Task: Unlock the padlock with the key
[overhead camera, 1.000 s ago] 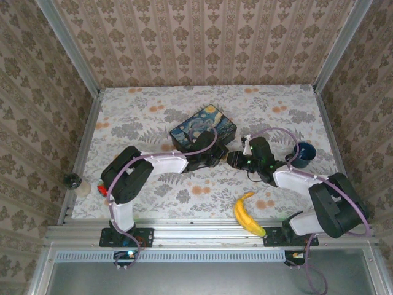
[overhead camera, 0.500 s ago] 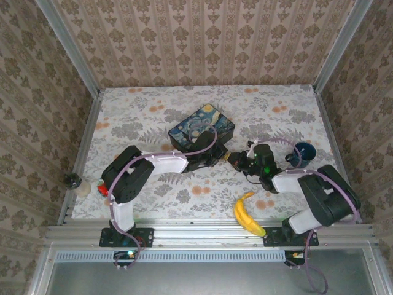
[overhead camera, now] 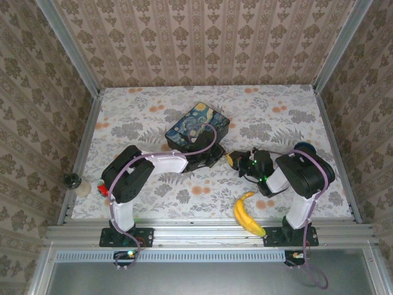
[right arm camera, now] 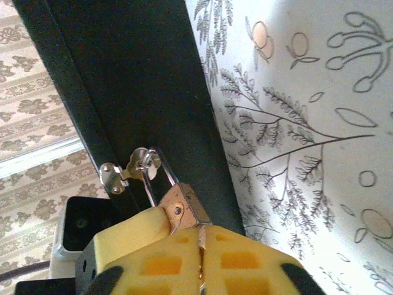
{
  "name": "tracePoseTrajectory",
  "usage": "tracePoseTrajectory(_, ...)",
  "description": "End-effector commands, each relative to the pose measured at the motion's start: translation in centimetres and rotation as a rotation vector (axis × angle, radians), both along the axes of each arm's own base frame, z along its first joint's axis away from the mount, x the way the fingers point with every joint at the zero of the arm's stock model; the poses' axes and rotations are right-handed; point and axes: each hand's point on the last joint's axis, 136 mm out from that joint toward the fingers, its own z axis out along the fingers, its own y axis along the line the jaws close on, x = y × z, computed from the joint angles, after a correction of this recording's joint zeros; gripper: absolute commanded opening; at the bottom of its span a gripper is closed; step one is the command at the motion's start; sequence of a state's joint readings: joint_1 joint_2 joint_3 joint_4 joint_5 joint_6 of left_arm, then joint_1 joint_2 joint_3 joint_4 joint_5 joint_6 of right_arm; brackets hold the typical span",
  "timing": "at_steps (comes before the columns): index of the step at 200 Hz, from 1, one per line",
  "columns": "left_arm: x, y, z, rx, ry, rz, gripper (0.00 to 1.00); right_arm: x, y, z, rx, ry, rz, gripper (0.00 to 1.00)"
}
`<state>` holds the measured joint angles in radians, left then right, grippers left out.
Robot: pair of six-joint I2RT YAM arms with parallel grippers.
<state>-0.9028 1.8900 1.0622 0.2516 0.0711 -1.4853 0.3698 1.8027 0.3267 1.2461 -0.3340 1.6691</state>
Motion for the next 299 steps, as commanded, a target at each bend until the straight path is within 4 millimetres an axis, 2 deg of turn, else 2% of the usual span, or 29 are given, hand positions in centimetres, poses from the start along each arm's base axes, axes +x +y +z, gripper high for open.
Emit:
tracePoseTrajectory(1,-5.5,-2.6,-1.1,-0.085,0.169,-0.161,0.0,0.9,1.4,2.7,-0.001,-0.079,0.04,0.3)
tracePoseTrajectory(17,-5.3,-2.0,-1.3,-0.076,0.165,-0.148,0.0,0.2,1.2,1.7,-0.072,-0.057,0.062,0.41)
tracePoseTrajectory(33,-5.1,-1.3,-1.4,-0.066,0.16,-0.132,0.0,-0.9,0.2,0.6,-0.181,-0.033,0.073,0.42)
tracePoseTrajectory(53,-4.9,-0.6,-1.4,-0.053,0.153,-0.119,0.0,-2.1,-1.1,0.5,-0.365,-0.047,0.107,0.42)
tracePoseTrajectory(86,-4.6,0.6,-1.4,-0.04,0.159,-0.105,0.0,-4.4,-4.0,3.4,-0.811,-0.15,0.197,0.38)
tracePoseTrajectory(108,-4.7,1.3,-1.4,-0.023,0.177,-0.11,0.0,-5.7,-5.0,3.9,-0.962,-0.22,0.279,0.32)
tracePoseTrajectory(137,-5.3,2.1,-1.4,-0.01,0.217,-0.143,0.0,-6.4,-3.6,3.4,-1.08,-0.297,0.424,0.23)
tracePoseTrajectory(183,-6.0,3.8,-1.3,0.036,0.269,-0.209,0.0,-6.2,-0.7,3.4,-1.21,-0.422,0.572,0.23)
tracePoseTrajectory(204,-5.9,4.4,-1.1,0.053,0.272,-0.224,0.0,-6.3,-0.1,3.6,-1.247,-0.459,0.592,0.23)
tracePoseTrajectory(237,-5.8,4.3,-0.9,0.048,0.279,-0.236,0.0,-6.3,0.5,3.7,-1.275,-0.491,0.62,0.27)
tracePoseTrajectory(299,-5.8,3.8,-1.3,0.041,0.297,-0.245,0.0,-6.3,2.2,3.5,-1.338,-0.533,0.673,0.28)
